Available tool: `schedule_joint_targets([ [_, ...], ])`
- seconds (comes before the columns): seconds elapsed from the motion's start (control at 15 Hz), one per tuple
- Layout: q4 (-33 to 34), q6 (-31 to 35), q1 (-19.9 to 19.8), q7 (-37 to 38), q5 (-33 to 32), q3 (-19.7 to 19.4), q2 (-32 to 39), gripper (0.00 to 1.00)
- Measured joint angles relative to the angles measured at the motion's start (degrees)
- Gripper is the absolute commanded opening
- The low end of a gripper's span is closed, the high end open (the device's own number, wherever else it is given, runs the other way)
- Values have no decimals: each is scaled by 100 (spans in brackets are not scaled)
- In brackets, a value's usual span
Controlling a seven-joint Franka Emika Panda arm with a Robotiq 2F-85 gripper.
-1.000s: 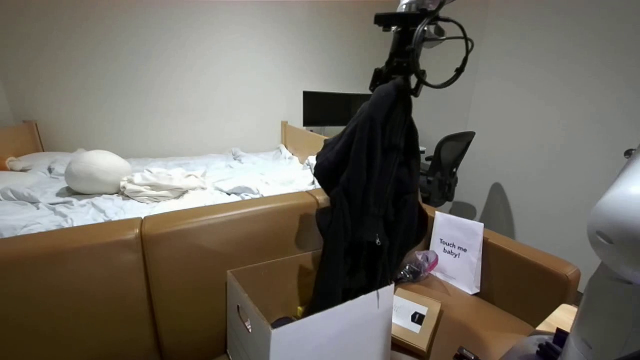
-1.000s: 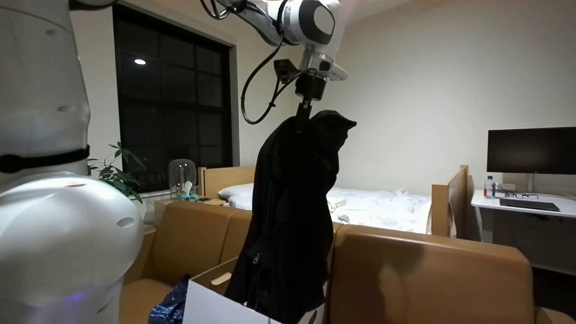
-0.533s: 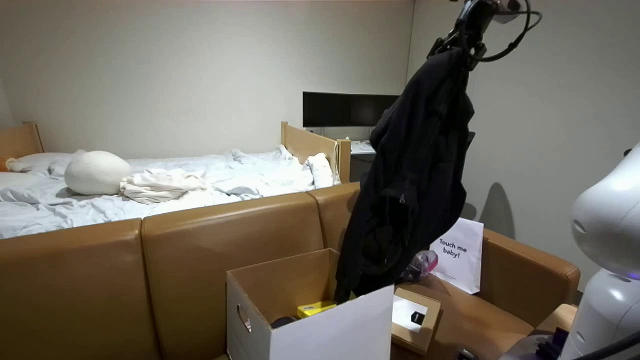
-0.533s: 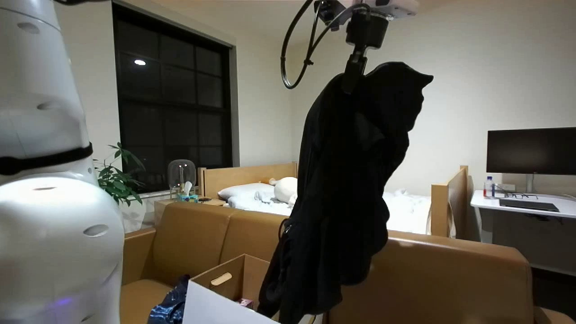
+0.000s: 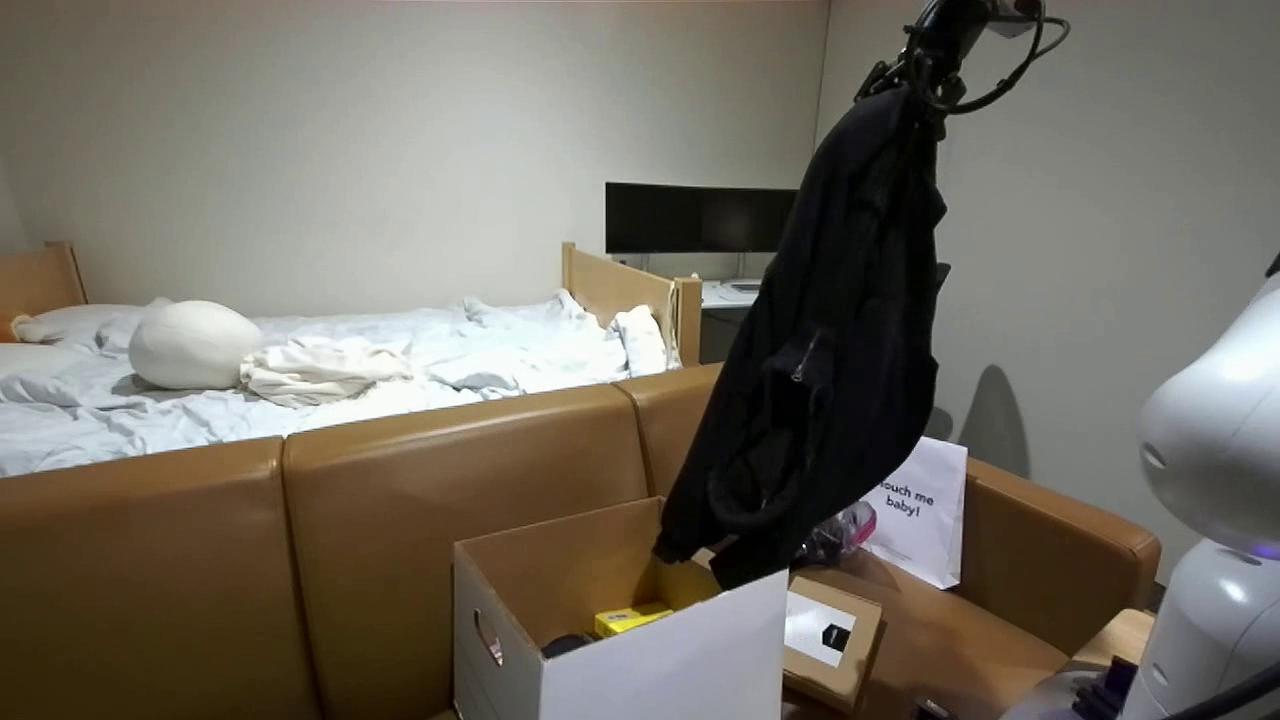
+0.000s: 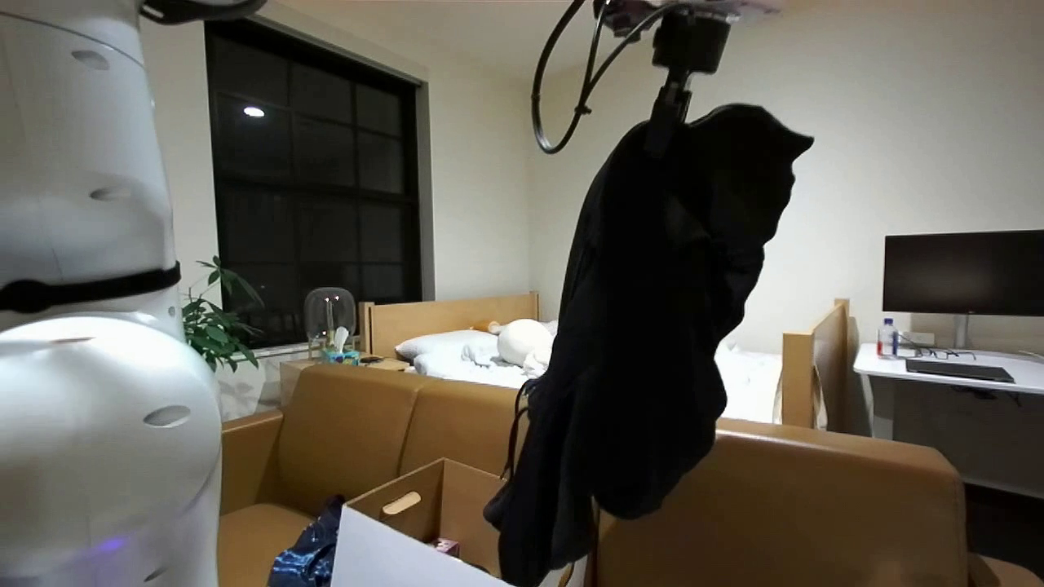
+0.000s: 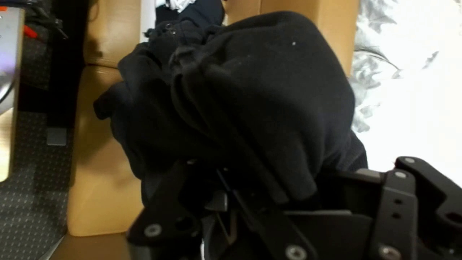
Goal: Remove the black jersey from the box
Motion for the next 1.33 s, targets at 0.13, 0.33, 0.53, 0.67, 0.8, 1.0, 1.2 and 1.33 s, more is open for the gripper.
schedule_joint_targets([
  [0.13,640,-3,-149,141,435,-187,357,0],
  [0.33,1563,-1,-464,467,979,-416,865,1],
  [0.53,2442,45,-802,832,1451,-707,1450,0],
  [0.67,2758,280,-986,1025,1558,-751,1813,0],
  [0.8,2804,448,-1133,1121,1555,-604,2133,1],
  [1.0,2739,496,-1135,1178,1553,-477,2692,28],
  [1.2,2682,516,-1022,1178,1553,-470,3038,47],
  [1.33,2640,516,-1002,1180,1563,-471,3025,60],
])
